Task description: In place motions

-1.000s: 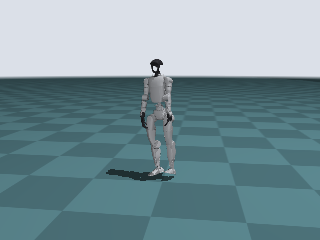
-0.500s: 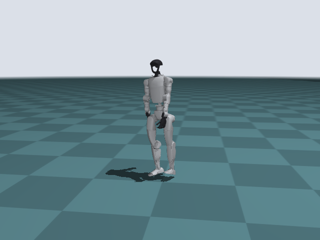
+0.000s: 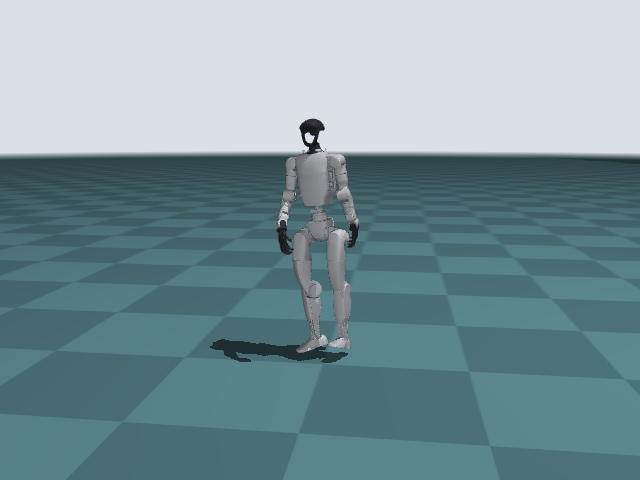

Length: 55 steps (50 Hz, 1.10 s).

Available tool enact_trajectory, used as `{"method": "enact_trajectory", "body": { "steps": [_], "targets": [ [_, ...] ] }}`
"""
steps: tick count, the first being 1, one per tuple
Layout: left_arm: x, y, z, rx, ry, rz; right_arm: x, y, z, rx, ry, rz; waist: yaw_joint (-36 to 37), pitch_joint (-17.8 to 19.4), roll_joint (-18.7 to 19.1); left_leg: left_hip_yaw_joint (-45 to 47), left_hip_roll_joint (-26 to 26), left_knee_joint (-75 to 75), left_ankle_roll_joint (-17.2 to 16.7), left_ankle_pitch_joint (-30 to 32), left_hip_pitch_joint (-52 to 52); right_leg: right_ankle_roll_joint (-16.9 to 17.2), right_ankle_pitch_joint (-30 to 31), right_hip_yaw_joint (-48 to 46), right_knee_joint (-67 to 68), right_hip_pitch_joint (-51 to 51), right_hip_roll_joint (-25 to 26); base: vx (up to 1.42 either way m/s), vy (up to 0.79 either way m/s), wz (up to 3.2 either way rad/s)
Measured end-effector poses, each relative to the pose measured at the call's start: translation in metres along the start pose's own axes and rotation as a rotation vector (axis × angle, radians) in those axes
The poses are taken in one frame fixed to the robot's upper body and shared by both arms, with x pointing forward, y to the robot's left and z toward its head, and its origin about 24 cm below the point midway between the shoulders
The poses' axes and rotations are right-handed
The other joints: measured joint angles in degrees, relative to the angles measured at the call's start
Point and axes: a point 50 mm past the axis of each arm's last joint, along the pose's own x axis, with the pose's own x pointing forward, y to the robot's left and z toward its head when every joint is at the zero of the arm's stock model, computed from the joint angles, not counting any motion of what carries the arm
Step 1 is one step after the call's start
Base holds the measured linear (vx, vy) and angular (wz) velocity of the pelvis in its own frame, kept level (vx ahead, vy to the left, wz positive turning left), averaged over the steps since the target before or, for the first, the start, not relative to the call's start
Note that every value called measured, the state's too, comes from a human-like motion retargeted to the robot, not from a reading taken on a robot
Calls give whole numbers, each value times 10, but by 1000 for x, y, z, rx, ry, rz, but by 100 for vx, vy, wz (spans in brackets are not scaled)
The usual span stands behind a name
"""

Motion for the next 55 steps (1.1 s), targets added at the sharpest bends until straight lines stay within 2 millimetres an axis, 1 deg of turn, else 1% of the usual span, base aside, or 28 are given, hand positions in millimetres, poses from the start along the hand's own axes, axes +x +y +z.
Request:
{"method": "enact_trajectory", "body": {
  "steps": [2, 3, 4, 6, 8, 10, 13, 15, 18, 20, 23, 25, 28, 31, 33, 35, 38, 40, 42, 44, 45, 47, 50, 51, 53, 55],
  "targets": [
    [-10, -17, 35, 98, -94, -7, -5, 27, -42, 60, 205, 88, 1, -1, -2, -5, -1, 1, 0, 2, -1, 1, -1, -8, -2, 5, -1, -3, -1, 29],
    [-17, -27, 52, 150, -144, -12, -11, 42, -63, 99, 320, 131, 1, -2, -3, -7, -2, 1, 0, 3, -1, 2, -1, -11, -3, 8, -1, -3, -1, 29],
    [-25, -37, 69, 205, -196, -18, -20, 56, -83, 145, 435, 167, 1, -2, -4, -9, -3, 2, 0, 4, -2, 3, -1, -15, -4, 10, -2, -3, 0, 27],
    [-42, -60, 104, 329, -309, -29, -44, 85, -119, 254, 656, 220, 2, -3, -5, -12, -4, 3, 0, 5, -4, 4, -1, -22, -6, 13, -3, -2, 0, 10],
    [-64, -86, 136, 466, -436, -40, -71, 113, -147, 385, 834, 245, 3, -3, -6, -13, -4, 4, 0, 7, -8, 6, -1, -26, -7, 13, -4, 0, 0, 0],
    [-88, -112, 163, 603, -575, -49, -95, 139, -167, 529, 954, 243, 3, -7, -7, -13, -4, 4, -1, 8, -14, 7, 0, -30, -8, 10, -6, 0, 0, 0],
    [-126, -150, 191, 753, -782, -62, -122, 171, -184, 727, 1031, 211, -3, -14, -7, -12, -5, 3, 0, 10, -21, 8, 1, -33, -10, 4, -7, 0, 0, 0],
    [-149, -168, 203, 818, -902, -69, -135, 185, -192, 826, 1057, 182, -9, -18, -5, -11, -4, 3, 1, 10, -24, 9, 2, -32, -10, 0, -7, 0, 0, 0],
    [-171, -181, 213, 877, -1003, -72, -151, 195, -201, 896, 1105, 141, -17, -20, -1, -5, -3, 3, 2, 9, -23, 9, 3, -28, -8, -4, -7, 2, -1, -26],
    [-176, -183, 215, 906, -1014, -76, -159, 197, -205, 904, 1146, 114, -20, -19, 3, 0, -1, 2, 3, 8, -21, 8, 4, -21, -7, -7, -5, 3, 0, -34],
    [-166, -173, 212, 920, -947, -53, -161, 194, -208, 872, 1186, 81, -23, -18, 9, 6, 1, 1, 4, 6, -17, 6, 5, -11, -5, -10, -2, 3, -1, -32],
    [-151, -159, 206, 906, -869, -20, -155, 188, -206, 842, 1176, 68, -25, -19, 13, 9, 3, 0, 4, 5, -16, 5, 5, -6, -3, -13, 0, 3, -1, -21],
    [-117, -128, 188, 838, -696, 41, -134, 174, -195, 788, 1083, 71, -29, -19, 19, 11, 6, -2, 3, 4, -14, 3, 4, 5, -2, -16, 4, 0, 0, 0],
    [-81, -91, 154, 710, -468, 91, -104, 154, -178, 723, 919, 80, -34, -17, 23, 15, 10, -2, 1, 3, -13, 0, 2, 11, -1, -18, 8, 0, 0, 0],
    [-60, -68, 125, 595, -315, 110, -83, 138, -163, 672, 781, 84, -37, -17, 26, 18, 13, -2, -2, 3, -13, -1, 1, 14, -1, -20, 11, 2, -3, -3],
    [-41, -50, 95, 463, -197, 113, -63, 118, -145, 610, 639, 79, -42, -16, 29, 21, 16, -2, -5, 3, -15, -3, 0, 18, 1, -23, 13, 5, -6, -4],
    [-19, -34, 57, 285, -118, 78, -44, 92, -122, 510, 467, 59, -43, -18, 31, 27, 19, 0, -9, 3, -19, -4, -3, 27, 3, -31, 15, 3, -2, -3],
    [-8, -26, 35, 184, -88, 39, -37, 75, -109, 437, 374, 42, -38, -21, 30, 30, 20, 3, -13, 2, -24, -6, -4, 33, 5, -36, 15, 5, -1, -3],
    [-2, -19, 20, 110, -65, 14, -34, 64, -102, 382, 322, 23, -30, -19, 26, 30, 19, 11, -18, 2, -28, -6, -6, 38, 6, -38, 13, 0, 0, 0],
    [0, -11, 10, 47, -50, 8, -33, 54, -99, 345, 302, 5, -21, -14, 21, 29, 19, 24, -26, 4, -36, -6, -7, 38, 6, -38, 8, -3, 2, 27],
    [0, -7, 8, 19, -45, 10, -33, 50, -100, 333, 301, -5, -16, -10, 18, 28, 18, 32, -31, 7, -41, -6, -8, 38, 6, -37, 6, -9, 2, 42],
    [-2, -3, 11, -12, -51, 17, -35, 44, -104, 340, 323, -20, -6, 1, 12, 21, 18, 53, -52, 17, -57, -4, -9, 27, 4, -35, 0, -15, 2, 68],
    [-13, -3, 33, 1, -108, 13, -43, 40, -117, 401, 380, -38, -4, 15, 3, -13, 17, 98, -105, 33, -91, 1, -14, -12, -3, -29, -12, -23, 2, 150],
    [-17, -4, 44, 25, -141, 9, -46, 42, -123, 435, 400, -45, -10, 18, -1, -56, 8, 117, -113, 28, -102, 4, -15, -32, -6, -26, -19, -23, 3, 195],
    [-27, -6, 64, 81, -209, -1, -54, 47, -135, 505, 442, -55, -5, 25, -13, -124, -9, 147, -114, 24, -120, 9, -14, -53, -10, -22, -32, -17, 6, 135],
    [-36, -7, 82, 148, -275, -2, -62, 55, -146, 565, 491, -66, 21, 36, -29, -125, -4, 163, -99, 16, -124, 12, -9, -55, -12, -20, -44, -13, 5, 15]
  ]
}}
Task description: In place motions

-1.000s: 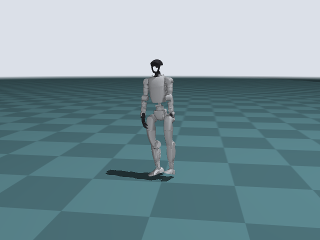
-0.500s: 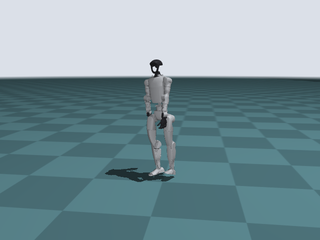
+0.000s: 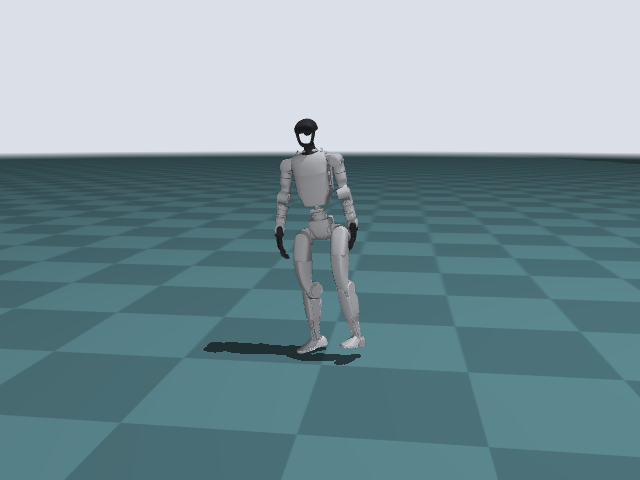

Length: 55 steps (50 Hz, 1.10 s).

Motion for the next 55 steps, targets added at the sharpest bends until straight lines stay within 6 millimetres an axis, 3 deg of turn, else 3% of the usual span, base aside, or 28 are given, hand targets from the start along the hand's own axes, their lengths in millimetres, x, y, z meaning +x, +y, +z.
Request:
{"method": "enact_trajectory", "body": {
  "steps": [3, 5, 7, 10, 15, 20, 22, 25, 27, 28, 30, 33, 36, 40, 44, 47, 51, 55],
  "targets": [
    [-6, 6, 20, 84, -77, 26, -2, -1, -16, 56, 65, -30, 34, 9, -4, 72, 46, -27, 27, 17, 14, 1, 4, 17, 2, -3, 4, -14, 11, -50],
    [-8, 12, 24, 110, -100, 61, -3, -3, -24, 78, 88, -51, 33, 3, 4, 94, 64, -64, 16, 27, 31, 3, 5, 26, 4, -4, 16, -9, 20, -37],
    [-9, 20, 18, 107, -85, 94, -5, -6, -32, 88, 89, -61, 14, -9, 3, 97, 53, -84, 40, 3, 44, 9, 7, 33, 7, -5, 11, 3, 20, -14],
    [-10, 28, 9, 77, -35, 105, -9, -12, -41, 79, 79, -71, -23, -26, 18, 87, 52, -107, 48, 7, 45, 13, 13, 28, 10, -7, 16, -5, 26, -1],
    [-25, 38, 36, 34, -104, 109, -15, -33, -47, 178, 60, -207, -42, 3, 16, 97, 62, -108, 49, 6, 41, 25, 36, 35, 48, -27, 4, -31, 20, -33],
    [-40, 57, 54, -18, -194, 154, -28, -48, -77, 294, 136, -295, -25, 4, 17, 145, 71, -118, 59, 4, 43, 59, 78, 228, 110, -94, 14, -12, 11, -87],
    [-49, 66, 64, -45, -234, 178, -33, -50, -89, 346, 160, -329, -37, 15, 20, 144, 74, -124, 60, 11, 47, 58, 72, 235, 114, -87, 2, -13, -7, 8],
    [-65, 78, 80, -64, -288, 211, -42, -48, -114, 423, 229, -381, -44, 24, 22, 146, 79, -135, 55, 22, 54, 24, 74, 168, 100, -59, -34, -2, -14, 24],
    [-75, 87, 87, -68, -324, 237, -49, -43, -132, 466, 284, -407, -44, 24, 6, 144, 68, -143, 50, 23, 62, 37, 91, 138, 83, -40, -59, 11, -17, 15],
    [-80, 93, 90, -68, -340, 251, -53, -41, -140, 489, 307, -418, -43, 23, -6, 142, 59, -146, 48, 22, 64, 64, 82, 131, 74, -32, -70, 14, -18, 2],
    [-92, 106, 94, -67, -363, 284, -58, -36, -154, 533, 343, -436, -38, 26, -25, 137, 49, -154, 42, 20, 75, 64, 47, 128, 59, -26, -71, 15, -21, -21],
    [-106, 125, 93, -74, -378, 335, -64, -31, -167, 596, 372, -454, -25, 45, -53, 145, 35, -159, 43, 19, 92, 77, 57, 137, 37, -23, -76, 15, -22, -48],
    [-106, 118, 102, -118, -424, 347, -69, -37, -172, 656, 365, -500, -17, 65, -43, 152, 56, -153, 34, 20, 81, 79, 78, 156, 24, -40, -69, -4, -11, -45],
    [-100, 106, 109, -200, -506, 297, -80, -61, -174, 666, 351, -619, -62, 86, -23, 168, 78, -153, 22, 24, 59, 68, 90, 168, 21, -77, -48, -6, 2, -25],
    [-112, 103, 128, -204, -583, 291, -79, -74, -163, 723, 282, -677, -84, 156, -22, 194, 97, -163, 10, 35, 54, 48, 106, 201, 28, -117, -25, -19, 11, -75],
    [-130, 93, 155, -210, -682, 289, -77, -79, -156, 765, 243, -711, -90, 221, -22, 219, 116, -164, 0, 44, 38, 36, 120, 230, 33, -154, -4, -33, 14, -88],
    [-169, 77, 199, -228, -851, 241, -74, -80, -148, 860, 216, -770, -128, 318, -31, 228, 135, -160, -11, 61, 2, 26, 140, 240, 31, -193, 14, -28, 8, -29],
    [-207, 58, 233, -137, -984, 215, -79, -67, -167, 989, 254, -811, -161, 331, -28, 226, 149, -158, -21, 84, -89, 12, 162, 239, 24, -283, 28, -18, 3, -7]
  ]
}}
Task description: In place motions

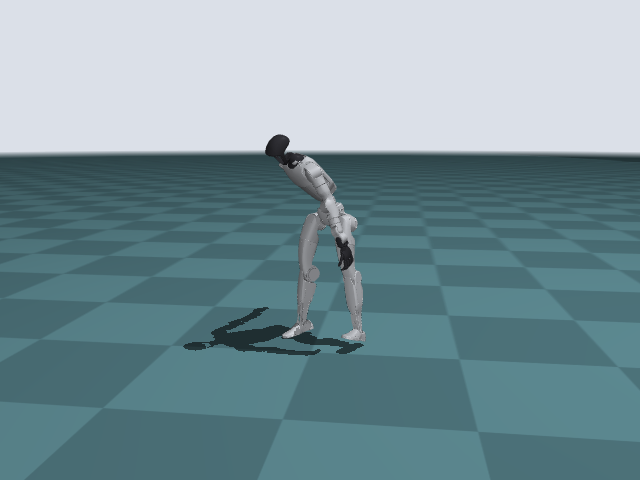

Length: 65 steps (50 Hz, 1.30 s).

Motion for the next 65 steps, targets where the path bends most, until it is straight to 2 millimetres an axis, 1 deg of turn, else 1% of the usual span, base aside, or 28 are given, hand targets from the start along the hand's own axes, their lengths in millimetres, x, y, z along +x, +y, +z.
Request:
{"method": "enact_trajectory", "body": {
  "steps": [3, 6, 8, 10, 13, 15, 18, 21, 23, 25, 28, 30, 32, 35, 37, 38, 40, 42, 45, 47, 50, 52, 53, 55, 58, 60, 61, 65],
  "targets": [
    [-4, -18, 44, 98, -114, -36, -1, -6, -9, 62, 29, -47, -18, 0, -4, 6, 9, 12, 1, 6, -75, -10, 11, 9, 4, -79, 15, -19, 2, -29],
    [-12, -34, 83, 197, -211, -61, -1, -8, -7, 92, 31, -103, -54, 0, -7, -2, 22, 34, -1, 6, -155, -16, 22, 6, 2, -150, 27, -14, 3, -8],
    [-17, -48, 104, 256, -263, -74, -1, -9, -3, 106, 30, -143, -71, 0, -5, -3, 33, 56, 2, 1, -209, -17, 31, 7, -4, -195, 39, -14, 14, -32],
    [-21, -60, 117, 299, -284, -89, -1, -12, 3, 104, 21, -190, -92, 0, -10, -14, 37, 72, 1, -3, -249, -17, 41, 8, -13, -229, 45, -4, 10, -25],
    [-26, -76, 128, 333, -289, -115, -1, -15, 16, 101, -20, -268, -123, 0, -27, -2, 42, 93, 1, -14, -291, -16, 53, 21, -21, -272, 50, 6, 11, -29],
    [-29, -80, 136, 352, -307, -112, -1, -18, 21, 103, -33, -314, -141, 0, -37, 6, 47, 107, 1, -26, -315, -17, 58, 28, -23, -298, 55, 10, 12, -34],
    [-34, -75, 147, 379, -337, -65, -1, -21, 25, 138, -40, -352, -168, 0, -54, 17, 52, 132, 5, -41, -351, -20, 62, 38, -22, -332, 64, 16, 8, -37],
    [-38, -63, 156, 369, -359, -4, -1, -19, 27, 186, -40, -344, -197, 0, -71, 26, 59, 149, 8, -53, -382, -22, 65, 46, -22, -364, 74, 18, 7, -42],
    [-41, -53, 161, 342, -373, 28, -2, -15, 28, 218, -35, -320, -219, 0, -83, 33, 64, 159, 10, -60, -398, -22, 66, 52, -22, -382, 80, 16, 11, -40],
    [-45, -38, 166, 315, -374, 47, -2, -10, 32, 249, -36, -291, -244, 0, -100, 38, 69, 168, 11, -65, -413, -20, 67, 57, -21, -396, 85, 13, 13, -38],
    [-50, -21, 168, 339, -329, 12, -3, -6, 39, 282, -67, -278, -273, 0, -120, 41, 72, 172, 17, -66, -424, -15, 67, 59, -23, -405, 89, 7, 11, -28],
    [-51, -21, 167, 379, -290, -52, -3, -6, 42, 295, -93, -295, -284, 0, -126, 40, 70, 167, 18, -63, -428, -12, 66, 58, -24, -407, 89, 1, 14, -2],
    [-51, -26, 166, 432, -285, -100, -4, -10, 39, 304, -102, -344, -281, 0, -124, 36, 66, 153, 18, -54, -426, -11, 63, 53, -25, -404, 87, -2, 6, 25],
    [-44, -35, 158, 484, -318, -104, -4, -19, 35, 299, -97, -405, -259, 0, -105, 23, 55, 123, 19, -33, -415, -13, 58, 39, -27, -390, 82, -8, 2, 43],
    [-36, -37, 145, 451, -334, -107, -4, -23, 39, 283, -119, -415, -239, 0, -85, 11, 50, 102, 18, -17, -403, -13, 54, 28, -28, -375, 78, -11, 11, 46],
    [-32, -36, 136, 417, -334, -115, -4, -25, 45, 271, -142, -412, -228, 0, -75, 5, 47, 91, 18, -9, -395, -13, 51, 22, -29, -366, 76, -14, 8, 46],
    [-23, -28, 111, 333, -301, -134, -3, -31, 60, 245, -204, -394, -207, 0, -54, -9, 43, 68, 17, 8, -376, -12, 43, 8, -32, -342, 72, -16, 6, 50],
    [-14, -13, 78, 265, -224, -129, -3, -37, 82, 217, -273, -360, -181, 0, -31, -23, 35, 44, 19, 25, -355, -10, 35, -5, -33, -317, 66, -17, 3, 62],
    [-9, 21, 22, 226, -60, -58, -6, -51, 118, 154, -351, -328, -136, 0, 8, -45, 21, 12, 21, 50, -326, -8, 25, -26, -33, -282, 55, -21, 7, 76],
    [-12, 51, -18, 218, 40, 25, -10, -60, 147, 78, -408, -314, -104, 0, 33, -53, 15, 2, 21, 58, -311, -6, 20, -38, -33, -260, 47, -24, 4, 72],
    [-29, 94, -81, 127, 171, 171, -24, -72, 196, -72, -531, -296, -58, 0, 62, -79, 4, 5, 22, 62, -302, -4, 14, -55, -33, -232, 33, -27, 7, 73],
    [-43, 110, -125, -10, 254, 237, -37, -81, 226, -170, -622, -318, -26, 0, 79, -92, -7, 6, 23, 65, -298, -4, 10, -67, -33, -215, 20, -32, 11, 90],
    [-51, 115, -147, -81, 288, 248, -43, -87, 239, -212, -664, -344, -8, 0, 89, -96, -14, 5, 23, 68, -296, -3, 9, -73, -32, -208, 12, -33, 6, 103],
    [-69, 121, -187, -203, 357, 259, -56, -100, 260, -275, -734, -411, 30, 0, 113, -106, -29, 3, 24, 74, -293, -2, 5, -88, -32, -193, -5, -35, 2, 114],
    [-97, 128, -234, -301, 452, 312, -70, -117, 277, -306, -794, -489, 98, 0, 155, -127, -51, 1, 25, 87, -296, 3, 0, -117, -31, -172, -30, -37, -2, 124],
    [-112, 129, -257, -343, 503, 358, -76, -127, 282, -296, -809, -517, 146, 0, 187, -145, -65, -1, 25, 96, -301, 6, -4, -143, -32, -157, -45, -36, -8, 136],
    [-115, 127, -264, -363, 519, 366, -77, -132, 283, -285, -813, -527, 171, 0, 203, -155, -73, -2, 25, 101, -303, 7, -5, -157, -32, -149, -51, -32, -17, 136],
    [-123, 106, -290, -432, 580, 337, -85, -148, 288, -251, -827, -573, 266, 0, 263, -189, -100, -10, 26, 117, -315, 9, -9, -207, -34, -130, -73, -36, -3, 123]
  ]
}}
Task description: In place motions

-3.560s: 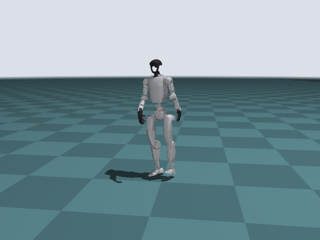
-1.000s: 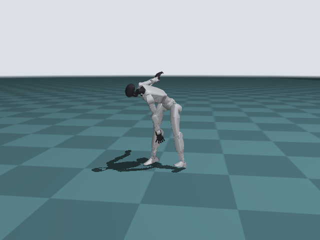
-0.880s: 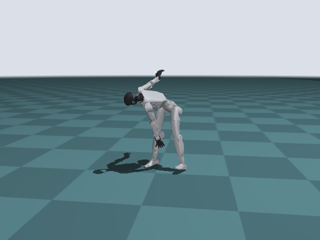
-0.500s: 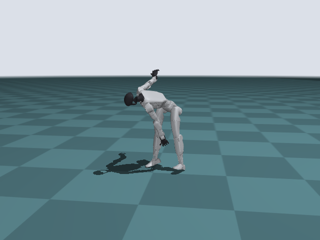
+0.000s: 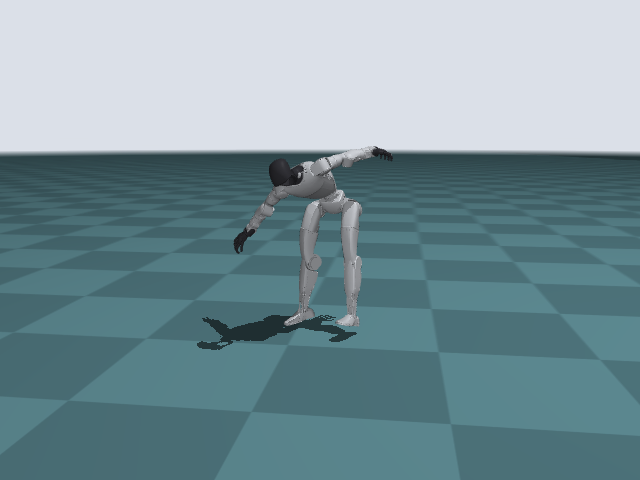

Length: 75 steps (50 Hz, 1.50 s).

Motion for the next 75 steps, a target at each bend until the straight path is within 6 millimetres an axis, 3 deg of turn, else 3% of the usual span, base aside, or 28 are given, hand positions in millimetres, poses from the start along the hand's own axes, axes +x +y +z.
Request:
{"method": "enact_trajectory", "body": {
  "steps": [6, 10, 15, 20, 22, 25, 28, 30, 32, 35, 38, 40, 43, 47, 53, 58, 62, 66, 68, 70, 75],
  "targets": [
    [9, -35, -18, -105, 25, -28, 6, -11, 7, 6, 24, -32, 147, 0, 80, -40, -32, -14, -3, 24, -29, 8, 0, -61, -4, 9, -20, -31, -23, 101],
    [11, -60, 2, -165, -35, -47, 4, 8, 18, 140, 55, 65, 268, 0, 101, -51, -43, -22, -8, 37, -52, 14, 1, -89, -1, 4, -24, -20, -53, 65],
    [9, -83, 34, -83, -141, -66, -4, 50, 68, 281, 1, 324, 392, 0, 101, -59, -46, -27, -16, 43, -82, 15, -2, -103, -1, -12, -18, -4, -53, 34],
    [8, -100, 38, -46, -135, -88, -23, 83, 142, 263, -203, 652, 443, 0, 101, -67, -42, -28, -19, 43, -95, 15, -4, -114, 0, -18, -10, 3, -30, 9],
    [9, -105, 37, -74, -140, -86, -29, 88, 160, 231, -272, 690, 439, 0, 101, -70, -40, -27, -22, 42, -92, 15, -5, -118, 3, -14, -9, -1, -8, 0],
    [8, -116, 39, -104, -164, -100, -31, 91, 162, 210, -295, 662, 424, 0, 101, -75, -35, -25, -24, 40, -80, 16, -6, -121, 5, -1, -7, 0, 0, 0],
    [7, -128, 44, -78, -179, -153, -29, 94, 135, 230, -236, 624, 399, 0, 101, -77, -27, -24, -27, 34, -54, 20, -7, -122, 6, 20, -4, 5, 2, -26],
    [6, -134, 48, -19, -177, -201, -28, 97, 93, 214, -142, 587, 381, 0, 101, -68, -20, -26, -26, 29, -26, 24, -7, -118, 7, 39, -3, 7, 3, -51],
    [4, -139, 54, 49, -163, -265, -36, 107, 37, 185, 15, 543, 356, 0, 87, -62, -13, -24, -22, 23, -1, 27, -7, -104, 9, 55, -1, 0, 15, -65],
    [-1, -139, 66, 136, -130, -352, -71, 123, -49, 136, 257, 541, 300, 0, 44, -48, -4, -15, -16, 11, 32, 27, -9, -82, 13, 75, 1, 6, 10, -66],
    [-7, -122, 90, 228, -140, -320, -114, 126, -120, 73, 451, 536, 223, 0, -12, -30, 8, -10, -11, -2, 61, 25, -10, -57, 16, 86, 6, 7, 18, -77],
    [-13, -107, 110, 318, -164, -219, -137, 117, -156, 35, 546, 510, 168, 0, -57, -15, 17, -7, -8, -13, 77, 22, -7, -34, 17, 84, 8, 14, 10, -99],
    [-23, -98, 135, 474, -193, -119, -153, 96, -188, 40, 615, 435, 82, 0, -126, 14, 30, -3, 0, -29, 100, 15, 2, 10, 17, 71, 16, 19, 10, -122],
    [-45, -118, 180, 634, -334, -116, -154, 79, -199, 166, 609, 311, -21, 0, -200, 54, 48, -6, 6, -49, 125, 12, 15, 72, 22, 42, 28, 21, 6, -130],
    [-104, -175, 251, 688, -597, -157, -161, 92, -194, 237, 607, 318, -178, 0, -292, 116, 75, -11, 8, -71, 146, 4, 30, 153, 26, -4, 57, 17, 16, -123],
    [-180, -233, 300, 744, -855, -232, -188, 126, -188, 164, 626, 430, -286, 0, -302, 156, 94, -13, 5, -75, 103, -11, 44, 198, 23, -80, 85, 29, 29, -90],
    [-230, -238, 330, 722, -1050, -198, -207, 163, -166, 158, 589, 589, -395, 0, -304, 191, 96, -8, 0, -79, 54, -18, 60, 235, 17, -152, 96, 49, 49, -65],
    [-272, -253, 342, 803, -1146, -161, -241, 183, -167, 150, 632, 766, -452, 0, -292, 228, 102, -7, -4, -85, 4, -22, 69, 259, 15, -227, 109, 52, 17, -42],
    [-288, -264, 343, 909, -1172, -120, -256, 183, -176, 74, 651, 819, -464, 0, -287, 241, 102, -9, -3, -86, -16, -21, 70, 268, 15, -254, 113, 38, 8, -12],
    [-298, -288, 336, 1014, -1197, -90, -269, 175, -191, -27, 685, 809, -458, 0, -274, 250, 104, -10, -3, -87, -30, -19, 71, 273, 14, -273, 118, 28, -11, -11],
    [-295, -334, 307, 1205, -1180, -189, -261, 151, -209, -104, 728, 640, -449, 0, -260, 262, 108, -10, -2, -90, -45, -15, 68, 280, 13, -292, 125, 16, -1, -7]
  ]
}}
